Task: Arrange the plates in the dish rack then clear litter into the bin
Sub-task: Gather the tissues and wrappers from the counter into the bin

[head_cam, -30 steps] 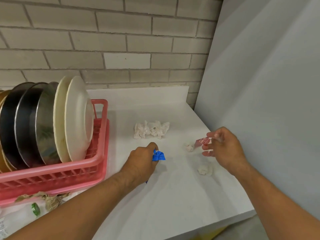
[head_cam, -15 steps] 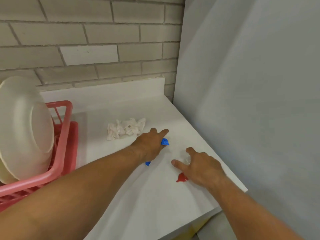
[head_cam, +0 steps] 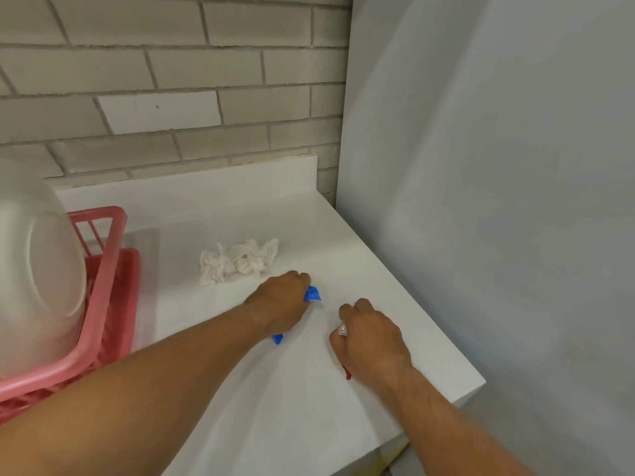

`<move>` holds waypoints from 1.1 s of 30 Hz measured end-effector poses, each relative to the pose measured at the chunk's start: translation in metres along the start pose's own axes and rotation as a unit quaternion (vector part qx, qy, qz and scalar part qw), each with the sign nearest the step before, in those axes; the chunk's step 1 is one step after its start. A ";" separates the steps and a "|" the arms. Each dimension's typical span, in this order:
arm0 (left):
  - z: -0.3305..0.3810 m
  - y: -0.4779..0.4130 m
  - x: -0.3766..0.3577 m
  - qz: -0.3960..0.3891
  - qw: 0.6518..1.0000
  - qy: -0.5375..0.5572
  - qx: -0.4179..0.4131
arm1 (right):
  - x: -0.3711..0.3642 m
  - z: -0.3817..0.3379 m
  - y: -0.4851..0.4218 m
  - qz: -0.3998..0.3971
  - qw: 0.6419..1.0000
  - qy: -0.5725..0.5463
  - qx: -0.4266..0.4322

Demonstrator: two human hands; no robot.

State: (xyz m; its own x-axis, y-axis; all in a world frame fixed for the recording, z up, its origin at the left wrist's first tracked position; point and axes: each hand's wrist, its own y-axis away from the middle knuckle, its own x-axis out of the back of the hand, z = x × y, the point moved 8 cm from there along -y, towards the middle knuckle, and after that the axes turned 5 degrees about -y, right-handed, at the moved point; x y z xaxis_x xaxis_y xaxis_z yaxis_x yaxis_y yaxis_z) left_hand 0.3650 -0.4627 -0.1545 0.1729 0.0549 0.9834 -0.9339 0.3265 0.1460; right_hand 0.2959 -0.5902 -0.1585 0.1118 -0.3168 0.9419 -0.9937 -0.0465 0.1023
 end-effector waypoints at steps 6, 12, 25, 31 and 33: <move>-0.038 0.064 0.027 0.051 0.992 0.110 0.045 | 0.012 -0.012 -0.005 0.005 0.989 -0.143 -0.039; -0.060 0.142 0.039 0.059 0.984 0.167 0.016 | -0.005 -0.059 0.026 -0.031 0.962 -0.269 -0.032; -0.121 0.356 -0.004 0.134 0.963 0.233 0.005 | -0.070 -0.185 0.204 0.008 0.936 -0.353 0.000; -0.138 0.424 -0.032 0.159 0.943 0.293 -0.002 | -0.122 -0.193 0.266 -0.028 0.924 -0.377 -0.052; -0.136 0.438 -0.046 0.135 0.943 0.303 -0.014 | -0.137 -0.191 0.280 -0.035 0.921 -0.382 -0.068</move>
State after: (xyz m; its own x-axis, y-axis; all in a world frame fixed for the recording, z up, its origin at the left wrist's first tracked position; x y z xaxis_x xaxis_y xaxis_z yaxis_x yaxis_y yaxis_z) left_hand -0.0095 -0.1937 -0.1503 0.0857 0.6663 0.7408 -0.9622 0.2483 -0.1121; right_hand 0.0005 -0.3789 -0.1976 0.0992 -0.8940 0.4370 -0.9700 0.0110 0.2427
